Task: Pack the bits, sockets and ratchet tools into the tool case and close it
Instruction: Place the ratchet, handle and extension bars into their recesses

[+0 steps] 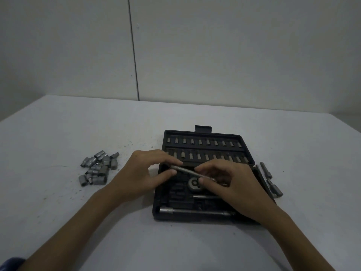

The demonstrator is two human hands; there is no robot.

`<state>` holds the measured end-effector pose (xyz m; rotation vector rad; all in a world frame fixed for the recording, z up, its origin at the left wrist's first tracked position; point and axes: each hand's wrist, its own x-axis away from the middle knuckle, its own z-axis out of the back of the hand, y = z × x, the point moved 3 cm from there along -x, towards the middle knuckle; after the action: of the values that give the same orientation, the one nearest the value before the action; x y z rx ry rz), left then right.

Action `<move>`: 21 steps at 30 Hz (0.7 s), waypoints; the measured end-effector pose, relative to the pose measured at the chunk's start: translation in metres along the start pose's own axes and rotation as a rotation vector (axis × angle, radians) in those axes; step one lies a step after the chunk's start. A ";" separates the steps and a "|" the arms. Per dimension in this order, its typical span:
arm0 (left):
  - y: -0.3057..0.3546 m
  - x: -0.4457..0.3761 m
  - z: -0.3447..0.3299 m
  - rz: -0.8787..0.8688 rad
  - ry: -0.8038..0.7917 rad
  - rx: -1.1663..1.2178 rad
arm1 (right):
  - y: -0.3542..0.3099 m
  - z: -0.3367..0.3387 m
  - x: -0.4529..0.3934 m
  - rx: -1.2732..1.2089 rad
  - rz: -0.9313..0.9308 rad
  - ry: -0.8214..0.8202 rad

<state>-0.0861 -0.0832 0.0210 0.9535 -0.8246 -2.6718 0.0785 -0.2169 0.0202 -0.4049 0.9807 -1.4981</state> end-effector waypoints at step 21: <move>0.002 0.018 0.012 0.071 -0.319 0.032 | -0.011 -0.012 0.007 0.212 0.243 -0.175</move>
<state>-0.1072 -0.0860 0.0201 0.4977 -0.9443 -2.7949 0.0615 -0.2209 0.0195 -0.2494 0.6982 -1.3064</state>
